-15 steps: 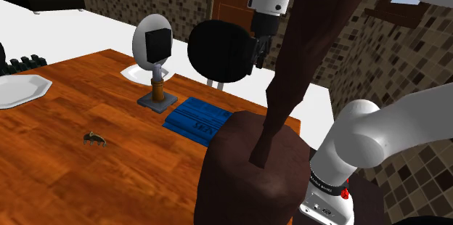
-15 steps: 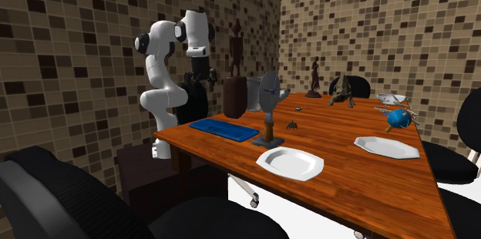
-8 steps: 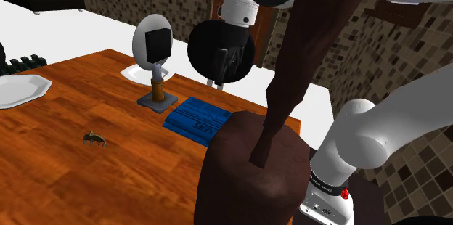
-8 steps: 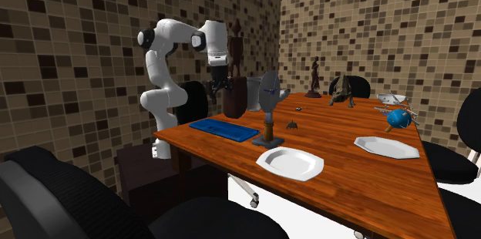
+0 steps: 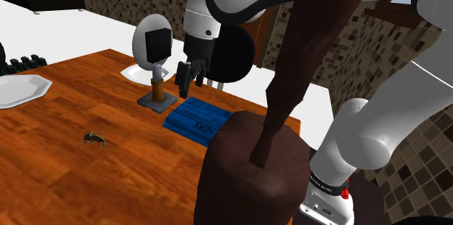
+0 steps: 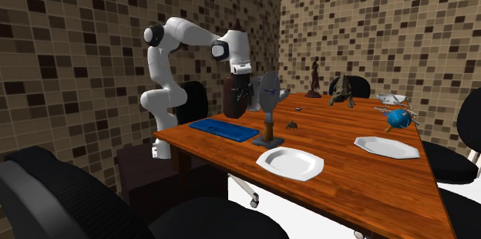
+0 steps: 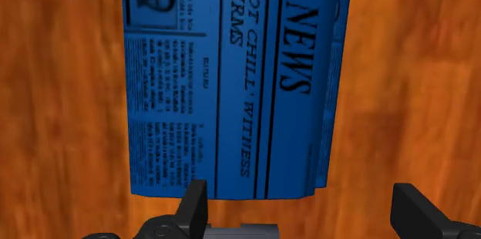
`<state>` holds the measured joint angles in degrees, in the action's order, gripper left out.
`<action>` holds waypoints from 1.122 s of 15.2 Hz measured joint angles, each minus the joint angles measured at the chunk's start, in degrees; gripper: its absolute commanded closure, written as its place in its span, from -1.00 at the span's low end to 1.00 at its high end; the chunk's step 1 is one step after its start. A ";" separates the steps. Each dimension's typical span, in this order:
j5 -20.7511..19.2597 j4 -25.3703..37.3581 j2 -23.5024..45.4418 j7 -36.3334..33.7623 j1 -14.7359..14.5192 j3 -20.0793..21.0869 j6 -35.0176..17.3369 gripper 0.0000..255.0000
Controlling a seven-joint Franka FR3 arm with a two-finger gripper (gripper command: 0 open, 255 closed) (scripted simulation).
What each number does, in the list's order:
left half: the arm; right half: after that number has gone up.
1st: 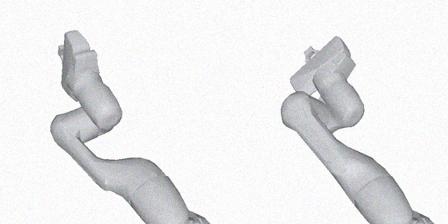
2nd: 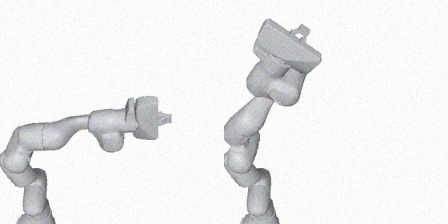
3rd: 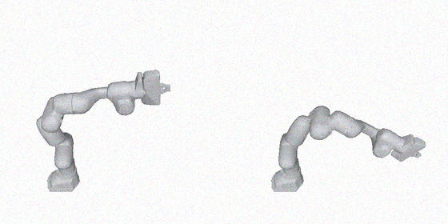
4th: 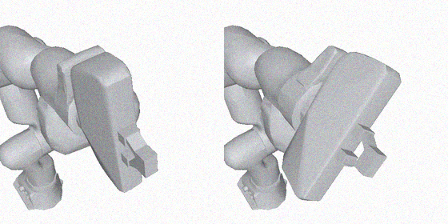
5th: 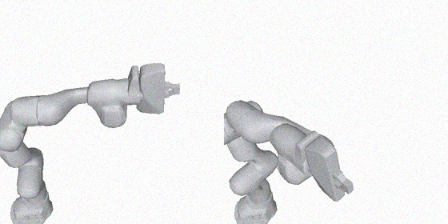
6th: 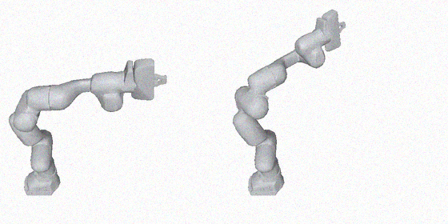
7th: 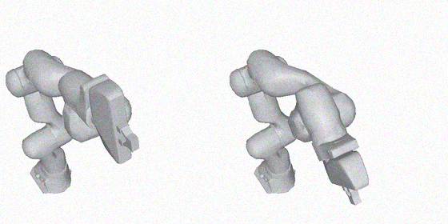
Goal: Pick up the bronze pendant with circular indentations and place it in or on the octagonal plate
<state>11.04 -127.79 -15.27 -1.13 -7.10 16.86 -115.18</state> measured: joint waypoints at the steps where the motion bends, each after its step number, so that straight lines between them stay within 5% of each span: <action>1: -0.27 0.97 1.63 -0.41 -0.37 0.77 -1.05 -1.00; 17: -13.80 24.94 31.71 -7.98 -8.80 7.81 -11.04 -1.00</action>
<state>-2.76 -102.85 16.44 -9.11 -15.90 24.67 -126.22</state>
